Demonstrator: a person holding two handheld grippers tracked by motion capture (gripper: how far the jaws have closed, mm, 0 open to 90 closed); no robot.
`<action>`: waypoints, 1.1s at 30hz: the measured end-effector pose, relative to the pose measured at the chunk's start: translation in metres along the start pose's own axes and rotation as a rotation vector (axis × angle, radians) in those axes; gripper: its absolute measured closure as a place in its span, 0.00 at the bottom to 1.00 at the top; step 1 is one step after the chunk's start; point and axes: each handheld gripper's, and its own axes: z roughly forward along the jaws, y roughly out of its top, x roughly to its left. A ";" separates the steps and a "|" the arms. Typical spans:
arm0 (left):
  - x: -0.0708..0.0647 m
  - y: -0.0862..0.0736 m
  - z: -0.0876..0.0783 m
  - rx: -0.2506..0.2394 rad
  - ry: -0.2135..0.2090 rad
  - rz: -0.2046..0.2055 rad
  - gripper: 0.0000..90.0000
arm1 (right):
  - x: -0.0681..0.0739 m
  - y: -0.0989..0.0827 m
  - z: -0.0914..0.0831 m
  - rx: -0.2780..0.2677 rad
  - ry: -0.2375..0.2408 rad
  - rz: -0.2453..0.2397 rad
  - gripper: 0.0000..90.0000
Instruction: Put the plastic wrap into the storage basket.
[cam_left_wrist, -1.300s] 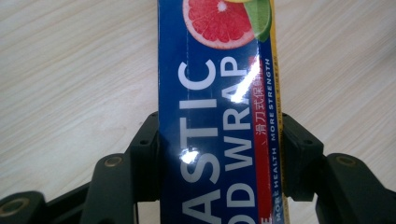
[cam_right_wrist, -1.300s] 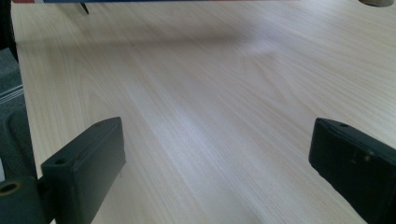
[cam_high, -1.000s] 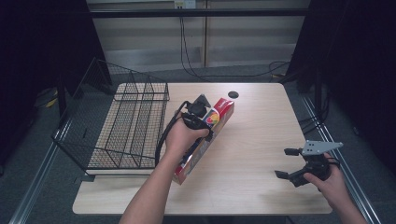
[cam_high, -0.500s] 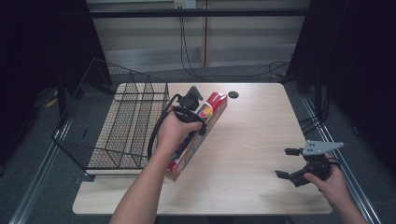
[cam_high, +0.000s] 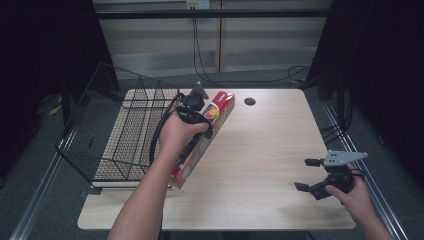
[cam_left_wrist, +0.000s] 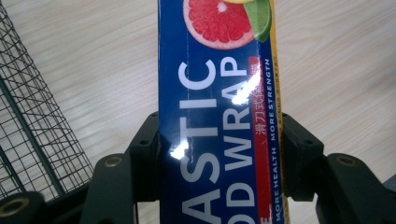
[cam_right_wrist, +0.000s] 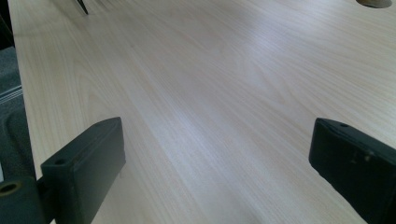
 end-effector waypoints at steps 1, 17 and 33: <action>0.001 0.000 -0.001 -0.013 -0.004 -0.012 0.49 | 0.000 0.000 0.000 0.000 0.003 -0.001 0.03; 0.011 0.001 -0.026 -0.036 0.013 -0.049 0.48 | 0.001 -0.001 0.000 0.000 -0.004 -0.001 0.03; 0.029 -0.002 -0.054 -0.041 0.049 -0.089 0.48 | 0.002 0.000 0.001 0.000 0.001 -0.007 0.04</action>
